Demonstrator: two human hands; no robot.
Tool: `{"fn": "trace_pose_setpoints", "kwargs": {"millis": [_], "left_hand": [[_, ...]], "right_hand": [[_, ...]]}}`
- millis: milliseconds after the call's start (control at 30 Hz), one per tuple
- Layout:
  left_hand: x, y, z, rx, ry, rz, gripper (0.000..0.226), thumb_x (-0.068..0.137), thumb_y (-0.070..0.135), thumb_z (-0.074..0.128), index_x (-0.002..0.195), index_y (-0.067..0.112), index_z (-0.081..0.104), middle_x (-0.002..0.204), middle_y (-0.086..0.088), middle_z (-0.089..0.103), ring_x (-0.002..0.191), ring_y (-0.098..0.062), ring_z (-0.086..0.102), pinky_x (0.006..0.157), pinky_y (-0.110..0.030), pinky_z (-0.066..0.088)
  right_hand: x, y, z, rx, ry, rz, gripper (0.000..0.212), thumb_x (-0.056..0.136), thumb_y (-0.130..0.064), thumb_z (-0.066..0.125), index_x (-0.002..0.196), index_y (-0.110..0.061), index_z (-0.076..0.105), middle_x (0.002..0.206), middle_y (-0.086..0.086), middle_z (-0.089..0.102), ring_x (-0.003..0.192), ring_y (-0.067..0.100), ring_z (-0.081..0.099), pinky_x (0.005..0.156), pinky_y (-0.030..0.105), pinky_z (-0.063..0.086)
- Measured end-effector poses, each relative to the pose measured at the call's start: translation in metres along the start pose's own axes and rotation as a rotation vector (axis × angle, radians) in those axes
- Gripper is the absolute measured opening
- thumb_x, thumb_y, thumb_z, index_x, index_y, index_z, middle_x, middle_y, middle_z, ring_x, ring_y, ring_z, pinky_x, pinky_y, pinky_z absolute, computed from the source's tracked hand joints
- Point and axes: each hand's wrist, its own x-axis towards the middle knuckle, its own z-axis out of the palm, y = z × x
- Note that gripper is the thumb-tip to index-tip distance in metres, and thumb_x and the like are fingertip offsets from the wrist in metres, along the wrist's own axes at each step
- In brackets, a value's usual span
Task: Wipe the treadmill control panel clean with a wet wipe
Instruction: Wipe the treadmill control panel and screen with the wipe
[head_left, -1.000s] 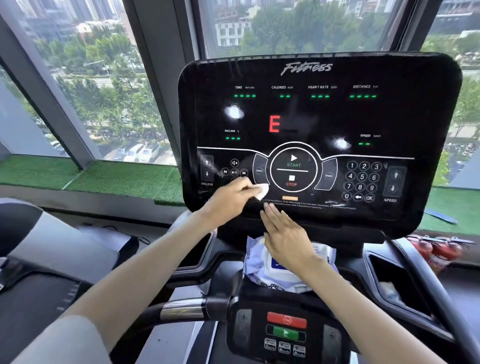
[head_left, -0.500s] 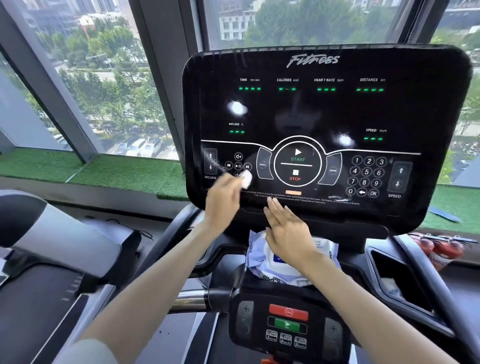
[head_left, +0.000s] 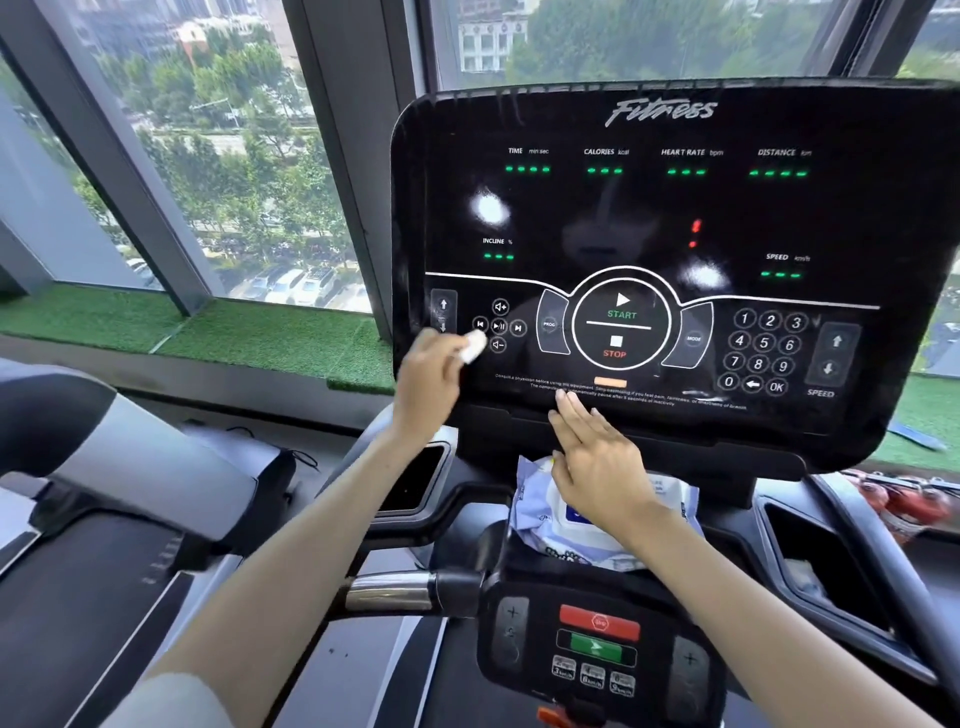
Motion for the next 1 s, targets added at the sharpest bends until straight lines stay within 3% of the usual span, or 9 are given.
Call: {"fn": "trace_pose_setpoints", "kwargs": {"millis": [67, 133, 300, 367, 500, 633, 667, 833, 1000], "left_hand": [[0.005, -0.004, -0.006, -0.015, 0.242, -0.277, 0.013, 0.089, -0.002, 0.051, 0.094, 0.003, 0.063, 0.091, -0.014, 0.057, 0.072, -0.014, 0.048, 0.067, -0.020, 0.043], [-0.001, 0.009, 0.005, -0.008, 0.283, -0.328, 0.014, 0.089, -0.003, 0.049, 0.095, 0.003, 0.061, 0.090, -0.014, 0.055, 0.071, -0.016, 0.047, 0.064, -0.028, 0.043], [-0.025, 0.044, 0.035, -0.005, -0.275, 0.260, 0.022, 0.086, -0.002, 0.055, 0.103, 0.008, 0.065, 0.091, -0.008, 0.054, 0.081, -0.022, 0.054, 0.069, -0.035, 0.047], [-0.013, 0.038, 0.026, 0.042, -0.181, 0.269, 0.024, 0.086, -0.003, 0.055, 0.105, 0.008, 0.064, 0.092, -0.008, 0.055, 0.081, -0.021, 0.055, 0.067, -0.036, 0.050], [0.006, 0.032, 0.014, 0.033, 0.135, 0.050, 0.031, 0.085, -0.008, 0.053, 0.111, 0.007, 0.062, 0.090, -0.009, 0.054, 0.078, -0.018, 0.051, 0.065, -0.027, 0.047], [-0.014, 0.045, 0.037, 0.206, -0.349, 0.659, 0.045, 0.066, -0.015, 0.060, 0.102, 0.013, 0.063, 0.088, -0.005, 0.052, 0.083, -0.015, 0.043, 0.047, -0.027, 0.048], [-0.011, 0.043, 0.036, 0.207, -0.400, 0.711, 0.046, 0.066, -0.015, 0.061, 0.101, 0.014, 0.064, 0.088, -0.004, 0.052, 0.084, -0.013, 0.043, 0.046, -0.027, 0.048], [0.010, 0.038, 0.032, -0.027, -0.074, 0.318, 0.033, 0.079, -0.009, 0.054, 0.104, 0.009, 0.067, 0.088, -0.009, 0.053, 0.081, -0.020, 0.052, 0.061, -0.038, 0.051], [-0.003, 0.047, 0.037, 0.194, -0.489, 0.814, 0.042, 0.071, -0.014, 0.057, 0.104, 0.011, 0.065, 0.090, -0.007, 0.052, 0.086, -0.014, 0.040, 0.049, -0.037, 0.051]], "right_hand": [[0.000, 0.000, 0.000, -0.001, -0.007, 0.002, 0.040, 0.078, -0.015, 0.057, 0.114, 0.002, 0.062, 0.131, 0.017, 0.054, 0.120, 0.025, 0.054, 0.098, 0.038, 0.045], [0.001, -0.001, -0.001, 0.014, -0.016, 0.009, 0.042, 0.075, -0.012, 0.065, 0.114, 0.003, 0.062, 0.131, 0.018, 0.054, 0.120, 0.026, 0.054, 0.098, 0.039, 0.045], [0.001, -0.001, -0.006, 0.007, -0.047, -0.018, 0.046, 0.075, -0.010, 0.065, 0.118, 0.006, 0.059, 0.132, 0.021, 0.052, 0.122, 0.029, 0.051, 0.100, 0.042, 0.043], [-0.003, 0.004, -0.008, -0.034, -0.069, -0.044, 0.047, 0.080, -0.010, 0.058, 0.123, 0.008, 0.054, 0.135, 0.022, 0.048, 0.127, 0.028, 0.046, 0.104, 0.041, 0.040], [-0.014, 0.019, -0.016, -0.095, -0.077, 0.050, 0.049, 0.089, -0.015, 0.033, 0.129, 0.010, 0.046, 0.139, 0.024, 0.042, 0.132, 0.030, 0.039, 0.110, 0.039, 0.027], [-0.023, 0.022, -0.021, -0.102, -0.093, 0.094, 0.048, 0.092, -0.017, 0.030, 0.127, 0.011, 0.048, 0.137, 0.026, 0.044, 0.130, 0.032, 0.040, 0.103, 0.044, 0.040], [-0.024, 0.023, -0.021, -0.111, -0.106, 0.106, 0.048, 0.092, -0.018, 0.030, 0.126, 0.011, 0.049, 0.137, 0.026, 0.045, 0.130, 0.033, 0.041, 0.102, 0.045, 0.041], [-0.027, 0.026, -0.018, -0.143, -0.165, 0.131, 0.053, 0.091, -0.022, 0.025, 0.129, 0.009, 0.046, 0.140, 0.025, 0.041, 0.132, 0.032, 0.038, 0.105, 0.045, 0.038], [-0.025, 0.024, -0.019, -0.117, -0.177, 0.155, 0.054, 0.087, -0.022, 0.028, 0.126, 0.009, 0.050, 0.139, 0.025, 0.043, 0.131, 0.032, 0.040, 0.103, 0.044, 0.039]]}}
